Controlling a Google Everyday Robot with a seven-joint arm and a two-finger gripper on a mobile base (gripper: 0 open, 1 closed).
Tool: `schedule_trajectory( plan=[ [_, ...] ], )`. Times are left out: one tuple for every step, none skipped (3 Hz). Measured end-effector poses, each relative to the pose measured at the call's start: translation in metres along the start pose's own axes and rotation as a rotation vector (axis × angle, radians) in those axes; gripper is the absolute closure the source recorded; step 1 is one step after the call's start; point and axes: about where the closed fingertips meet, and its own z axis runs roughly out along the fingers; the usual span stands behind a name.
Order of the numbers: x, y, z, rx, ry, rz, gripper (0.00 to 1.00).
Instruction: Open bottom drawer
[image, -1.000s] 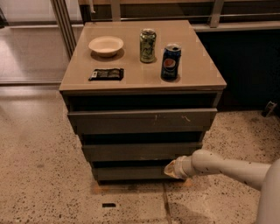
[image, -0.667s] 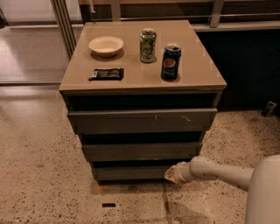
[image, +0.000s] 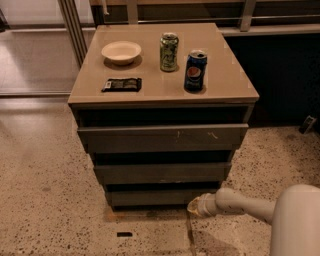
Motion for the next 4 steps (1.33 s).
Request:
schedule_trajectory(
  plan=[
    [0.006, 0.004, -0.001, 0.012, 0.034, -0.035, 0.59],
    [0.020, 0.001, 0.003, 0.038, 0.051, -0.064, 0.36],
    [0.035, -0.012, 0.009, 0.068, 0.038, -0.078, 0.12],
    [0.042, -0.027, 0.015, 0.092, -0.007, -0.078, 0.00]
  ],
)
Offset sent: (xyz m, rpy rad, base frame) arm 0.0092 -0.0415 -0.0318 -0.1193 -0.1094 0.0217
